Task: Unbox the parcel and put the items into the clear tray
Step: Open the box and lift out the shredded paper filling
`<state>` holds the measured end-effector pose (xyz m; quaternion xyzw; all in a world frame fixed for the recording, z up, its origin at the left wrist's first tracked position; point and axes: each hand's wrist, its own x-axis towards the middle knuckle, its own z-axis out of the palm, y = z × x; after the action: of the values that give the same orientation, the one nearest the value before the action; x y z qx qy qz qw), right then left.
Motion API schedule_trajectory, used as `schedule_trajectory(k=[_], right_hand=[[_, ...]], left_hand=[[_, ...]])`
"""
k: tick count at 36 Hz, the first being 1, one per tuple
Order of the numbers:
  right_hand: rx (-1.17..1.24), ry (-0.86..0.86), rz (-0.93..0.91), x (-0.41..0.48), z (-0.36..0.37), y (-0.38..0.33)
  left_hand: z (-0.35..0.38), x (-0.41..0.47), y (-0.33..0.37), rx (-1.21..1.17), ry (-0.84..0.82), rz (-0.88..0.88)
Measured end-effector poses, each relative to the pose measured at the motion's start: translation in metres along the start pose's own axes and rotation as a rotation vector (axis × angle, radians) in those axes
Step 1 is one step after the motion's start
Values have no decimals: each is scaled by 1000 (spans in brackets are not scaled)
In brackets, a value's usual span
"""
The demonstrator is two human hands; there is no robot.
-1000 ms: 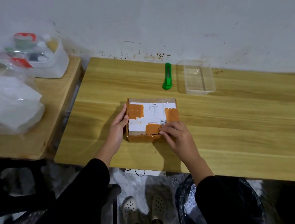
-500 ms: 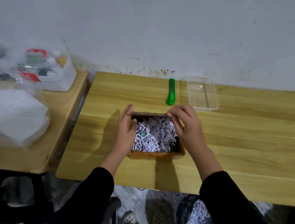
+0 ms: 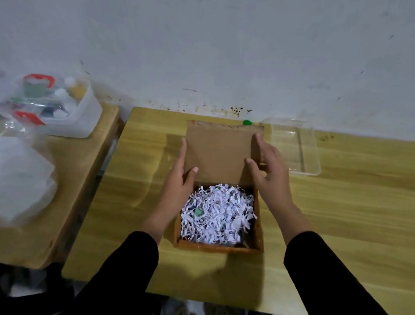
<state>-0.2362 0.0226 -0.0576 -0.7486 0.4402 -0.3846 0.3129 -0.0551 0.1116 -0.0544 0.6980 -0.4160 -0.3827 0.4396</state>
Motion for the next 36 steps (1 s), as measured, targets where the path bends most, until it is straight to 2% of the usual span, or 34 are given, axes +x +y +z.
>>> schedule_trajectory(k=[4,9,14,22,30,33,36], right_hand=[[-2,-42,52,-28,3,14],[0,27,104,-46,-5,17],[-49,-16,172,-43,-12,13],[-124,-37,131,-49,-24,-1],[-265,-45,145,-65,-39,-30],[-291,-178,115,-77,-37,-45],[-297,-433,118,-81,-27,-51]], left_hand=[[4,-3,-1,76,-36,12],[14,-4,-1,167,-98,15],[15,-7,-1,236,-77,-13],[10,-18,16,322,-19,18],[2,-40,30,483,25,180],[-4,-54,31,614,-88,270],[-6,-62,30,774,-359,300]])
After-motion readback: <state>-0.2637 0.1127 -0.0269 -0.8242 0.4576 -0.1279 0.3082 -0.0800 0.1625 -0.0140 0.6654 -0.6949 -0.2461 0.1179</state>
